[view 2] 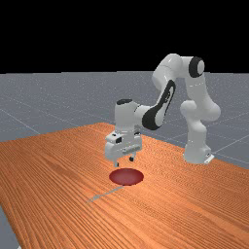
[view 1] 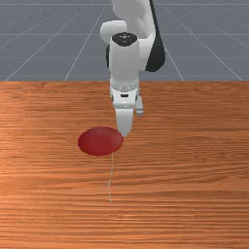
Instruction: Put the fork on the plate
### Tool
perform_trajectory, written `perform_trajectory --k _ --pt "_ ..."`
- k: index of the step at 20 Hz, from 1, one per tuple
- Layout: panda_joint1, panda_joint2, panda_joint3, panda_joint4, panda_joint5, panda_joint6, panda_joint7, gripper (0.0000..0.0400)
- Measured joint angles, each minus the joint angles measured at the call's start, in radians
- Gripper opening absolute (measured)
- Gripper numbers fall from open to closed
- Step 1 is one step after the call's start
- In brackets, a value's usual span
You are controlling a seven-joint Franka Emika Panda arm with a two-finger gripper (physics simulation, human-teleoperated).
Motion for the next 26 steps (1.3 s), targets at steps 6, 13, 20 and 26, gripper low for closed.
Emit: perform_trajectory --k 6,13,20,26 --pt "0.004 0.008 -0.006 0.012 0.008 -0.013 0.041 0.0367" --pt "0.112 0.241 -0.185 0.361 0.218 -0.375 1.184 0.0012" --pt "0.104 0.306 -0.203 0.435 0.284 -0.412 1.368 0.0" --pt "0.051 0.595 -0.195 0.861 0.308 -0.446 1.443 0.0307"
